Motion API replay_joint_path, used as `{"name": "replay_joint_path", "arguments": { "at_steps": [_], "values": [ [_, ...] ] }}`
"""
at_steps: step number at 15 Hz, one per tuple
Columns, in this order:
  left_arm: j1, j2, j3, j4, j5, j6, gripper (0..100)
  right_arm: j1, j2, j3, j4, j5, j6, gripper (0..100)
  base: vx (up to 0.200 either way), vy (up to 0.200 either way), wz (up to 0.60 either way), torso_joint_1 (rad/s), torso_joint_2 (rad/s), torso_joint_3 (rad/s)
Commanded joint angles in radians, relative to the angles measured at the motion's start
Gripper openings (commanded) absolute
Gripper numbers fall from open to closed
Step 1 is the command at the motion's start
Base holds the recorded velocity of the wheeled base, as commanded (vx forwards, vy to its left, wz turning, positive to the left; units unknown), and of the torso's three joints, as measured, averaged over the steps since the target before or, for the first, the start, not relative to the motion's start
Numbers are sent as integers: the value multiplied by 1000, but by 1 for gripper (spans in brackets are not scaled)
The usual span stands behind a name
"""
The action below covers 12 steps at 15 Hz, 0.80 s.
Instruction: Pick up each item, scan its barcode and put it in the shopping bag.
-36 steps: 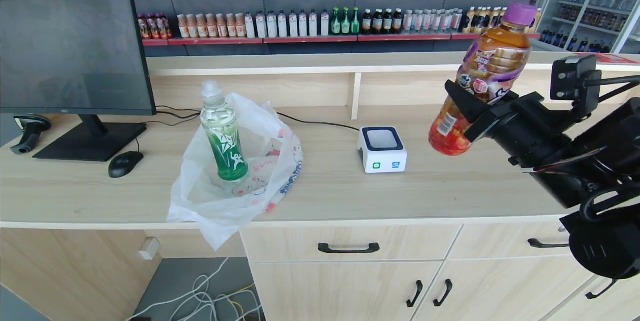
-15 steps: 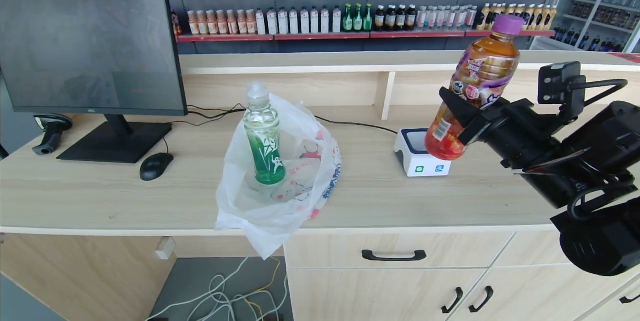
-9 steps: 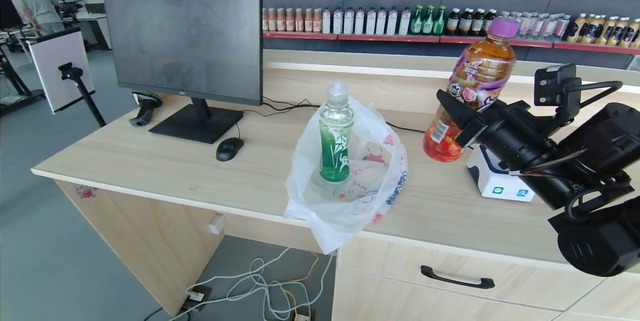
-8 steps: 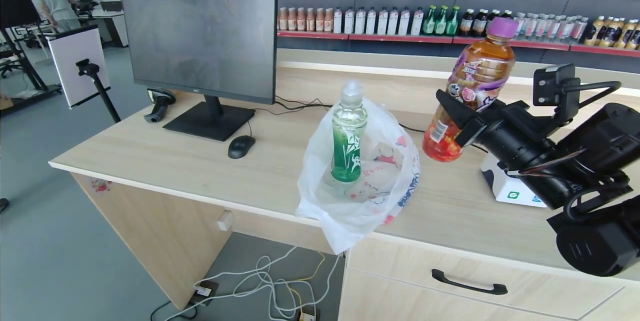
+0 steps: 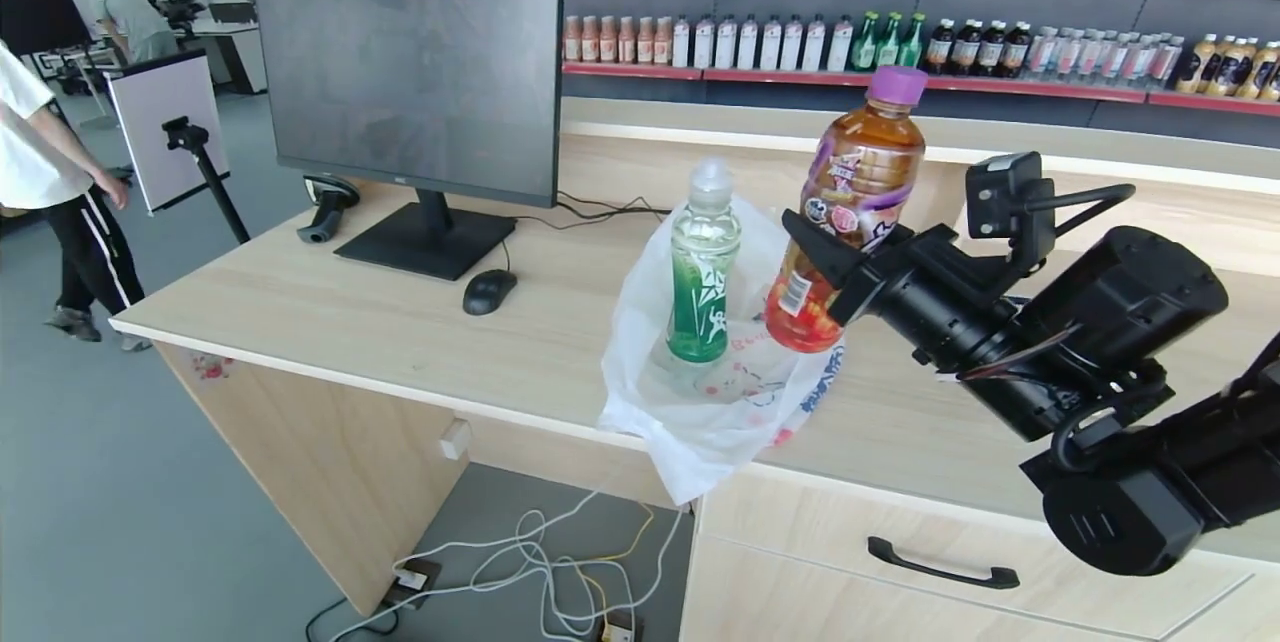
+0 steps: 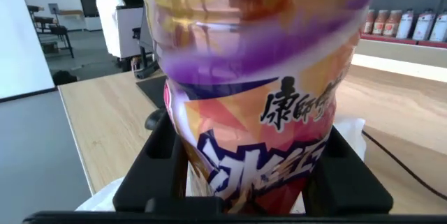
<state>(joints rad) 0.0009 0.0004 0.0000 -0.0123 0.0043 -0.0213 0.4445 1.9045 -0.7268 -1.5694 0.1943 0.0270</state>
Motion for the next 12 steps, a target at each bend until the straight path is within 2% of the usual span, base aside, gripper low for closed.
{"name": "replay_joint_path", "arguments": {
  "at_steps": [1,12],
  "values": [
    [1,1,0,-3,0,0,100,20,56,-28,-1,2,-1,0,0,0,0,0,0,0],
    [1,0,0,-5,0,0,100,-10,194,-102,-1,4,2,0,0,0,0,0,0,0]
  ]
}}
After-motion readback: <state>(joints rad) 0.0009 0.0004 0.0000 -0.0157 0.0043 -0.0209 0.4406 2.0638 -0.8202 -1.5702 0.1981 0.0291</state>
